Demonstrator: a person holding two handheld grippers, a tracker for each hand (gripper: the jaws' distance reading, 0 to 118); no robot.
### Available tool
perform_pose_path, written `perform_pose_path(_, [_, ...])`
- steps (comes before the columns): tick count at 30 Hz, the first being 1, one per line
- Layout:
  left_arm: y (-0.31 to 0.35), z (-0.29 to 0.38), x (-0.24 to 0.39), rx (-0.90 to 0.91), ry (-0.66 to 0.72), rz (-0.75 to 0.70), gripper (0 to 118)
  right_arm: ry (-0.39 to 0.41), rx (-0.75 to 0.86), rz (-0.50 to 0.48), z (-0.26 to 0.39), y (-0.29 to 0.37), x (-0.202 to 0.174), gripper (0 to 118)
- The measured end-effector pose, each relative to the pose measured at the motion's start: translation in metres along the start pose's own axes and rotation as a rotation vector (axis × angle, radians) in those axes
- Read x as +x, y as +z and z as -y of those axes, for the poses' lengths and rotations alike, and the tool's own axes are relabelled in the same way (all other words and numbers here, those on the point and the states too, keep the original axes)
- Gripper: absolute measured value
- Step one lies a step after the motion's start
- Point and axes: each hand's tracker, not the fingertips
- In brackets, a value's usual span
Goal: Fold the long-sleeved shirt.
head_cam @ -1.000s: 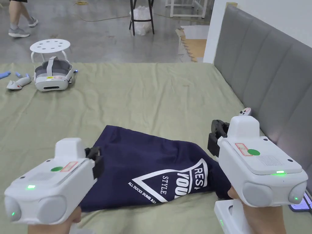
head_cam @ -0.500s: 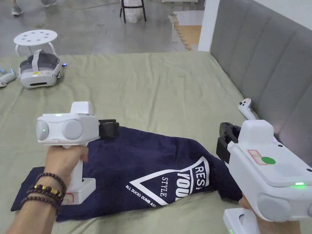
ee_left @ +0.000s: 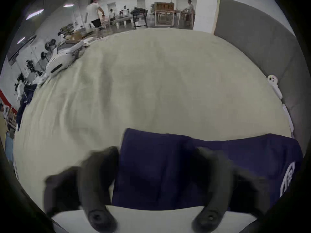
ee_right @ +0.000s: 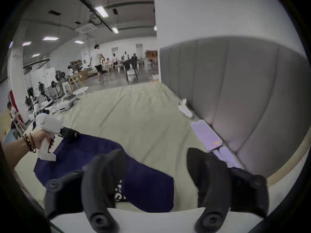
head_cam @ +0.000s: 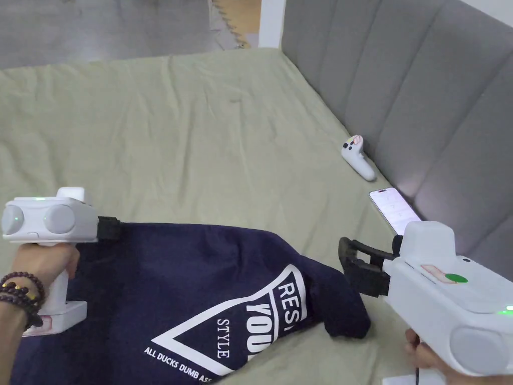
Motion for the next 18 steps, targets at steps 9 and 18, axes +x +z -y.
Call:
perform_pose_path(9, [0.054,-0.012,-0.009,0.094,-0.093,0.039,10,-0.067,-0.381,-0.056,0.042,-0.109,0.021,70])
perform_pose_path(18, [0.150,-0.011,-0.031,0.279,-0.028,0.104,10,-0.037,-0.231,-0.152,-0.012,-0.058,0.004,14])
